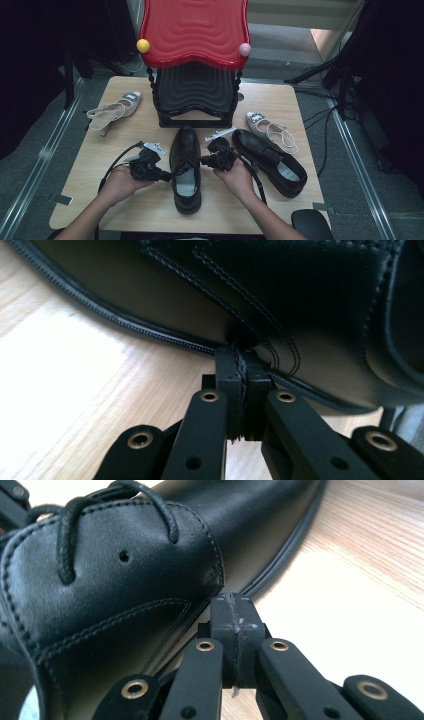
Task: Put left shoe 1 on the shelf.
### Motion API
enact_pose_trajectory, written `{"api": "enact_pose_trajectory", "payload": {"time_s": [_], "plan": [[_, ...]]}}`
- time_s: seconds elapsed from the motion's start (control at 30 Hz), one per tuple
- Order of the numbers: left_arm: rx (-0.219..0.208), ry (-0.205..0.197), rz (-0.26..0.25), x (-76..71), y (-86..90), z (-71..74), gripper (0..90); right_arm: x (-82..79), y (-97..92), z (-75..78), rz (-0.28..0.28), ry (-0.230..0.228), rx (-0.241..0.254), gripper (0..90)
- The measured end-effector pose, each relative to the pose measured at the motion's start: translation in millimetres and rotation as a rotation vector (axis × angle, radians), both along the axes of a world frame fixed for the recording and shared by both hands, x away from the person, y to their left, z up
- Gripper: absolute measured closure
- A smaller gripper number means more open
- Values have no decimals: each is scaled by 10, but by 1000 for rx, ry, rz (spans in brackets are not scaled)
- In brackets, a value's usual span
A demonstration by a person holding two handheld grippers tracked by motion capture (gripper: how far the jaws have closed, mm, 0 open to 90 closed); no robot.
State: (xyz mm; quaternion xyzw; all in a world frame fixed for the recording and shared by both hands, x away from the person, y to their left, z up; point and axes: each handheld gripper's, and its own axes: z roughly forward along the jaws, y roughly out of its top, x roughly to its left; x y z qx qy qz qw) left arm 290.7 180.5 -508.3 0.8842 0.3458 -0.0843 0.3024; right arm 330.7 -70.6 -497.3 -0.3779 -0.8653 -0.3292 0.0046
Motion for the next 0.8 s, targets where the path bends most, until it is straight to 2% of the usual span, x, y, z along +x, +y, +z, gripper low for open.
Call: {"api": "enact_pose_trajectory", "payload": {"time_s": [0.07, 0.17, 0.3, 0.4, 0.47, 0.5, 0.57, 0.7, 0.8], "plan": [[-10, 29, 8, 20, 23, -7, 865, 10, -6, -2, 3, -2, 2, 900], [-43, 58, 52, 64, 125, 0, 820, 13, -14, 0, 7, -10, -4, 882], [-81, 32, 112, 77, 288, 84, 754, 6, -51, 45, 2, -20, 7, 808], [-102, 10, 149, 71, 363, 160, 668, -17, -76, 100, 5, -22, 7, 745], [-92, -8, 163, 64, 385, 214, 613, -34, -98, 133, 13, -8, 10, 715], [-84, -30, 164, 57, 394, 244, 600, -42, -109, 150, 15, -2, 16, 696], [-85, -49, 169, 50, 405, 306, 544, -66, -129, 196, 20, 6, 21, 660], [-102, -60, 175, 67, 425, 441, 499, -127, -166, 313, 54, 9, 37, 667], [-112, -68, 174, 97, 422, 537, 492, -172, -205, 389, 45, 14, 60, 637]]}}
